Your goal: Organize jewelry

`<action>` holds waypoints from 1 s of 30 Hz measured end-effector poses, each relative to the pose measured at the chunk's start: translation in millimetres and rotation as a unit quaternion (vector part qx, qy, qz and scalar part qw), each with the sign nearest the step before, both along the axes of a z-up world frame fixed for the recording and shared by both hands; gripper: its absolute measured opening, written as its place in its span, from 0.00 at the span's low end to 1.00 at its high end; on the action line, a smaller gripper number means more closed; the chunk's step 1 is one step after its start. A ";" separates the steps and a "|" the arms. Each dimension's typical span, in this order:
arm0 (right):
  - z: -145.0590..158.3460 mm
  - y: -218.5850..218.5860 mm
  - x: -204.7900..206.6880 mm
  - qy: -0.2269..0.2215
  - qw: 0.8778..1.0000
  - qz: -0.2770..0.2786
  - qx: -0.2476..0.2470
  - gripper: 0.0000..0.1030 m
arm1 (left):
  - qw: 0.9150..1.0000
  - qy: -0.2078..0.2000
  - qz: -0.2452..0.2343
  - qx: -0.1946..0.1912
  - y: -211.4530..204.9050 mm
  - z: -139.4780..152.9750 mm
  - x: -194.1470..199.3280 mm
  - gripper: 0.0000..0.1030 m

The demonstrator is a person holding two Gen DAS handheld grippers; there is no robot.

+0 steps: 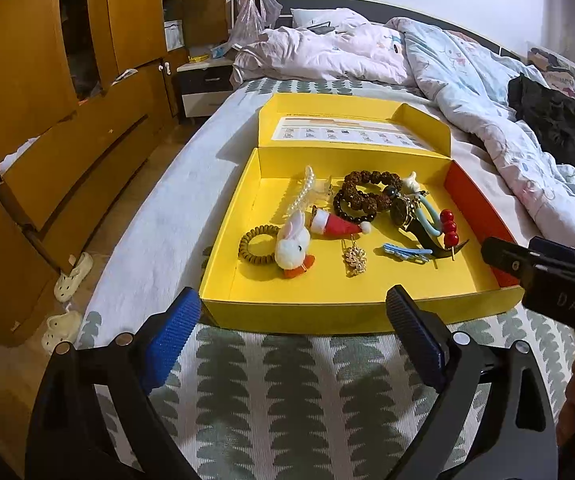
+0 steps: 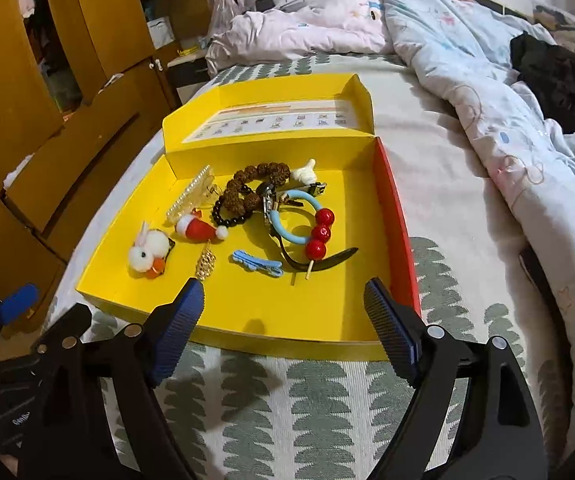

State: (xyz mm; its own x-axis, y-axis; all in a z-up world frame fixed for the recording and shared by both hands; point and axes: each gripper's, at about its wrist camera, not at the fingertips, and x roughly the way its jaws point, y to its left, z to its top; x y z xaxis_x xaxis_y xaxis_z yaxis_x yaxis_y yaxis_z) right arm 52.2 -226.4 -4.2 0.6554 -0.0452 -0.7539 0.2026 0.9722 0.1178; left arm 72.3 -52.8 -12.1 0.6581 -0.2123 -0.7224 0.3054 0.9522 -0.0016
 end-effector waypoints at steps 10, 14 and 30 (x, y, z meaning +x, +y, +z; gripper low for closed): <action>-8.8 8.6 -5.0 -0.007 1.000 0.024 -0.001 0.82 | 0.999 0.014 -0.018 0.022 -7.5 -12.2 -6.7 0.90; -10.8 7.8 -8.1 -0.011 0.999 0.031 0.004 0.82 | 0.999 0.013 -0.020 0.033 -9.2 -13.8 -8.5 0.90; -15.1 10.6 -16.6 -0.027 0.999 0.038 -0.001 0.86 | 0.999 0.010 -0.010 0.041 -12.1 -15.2 -8.3 0.91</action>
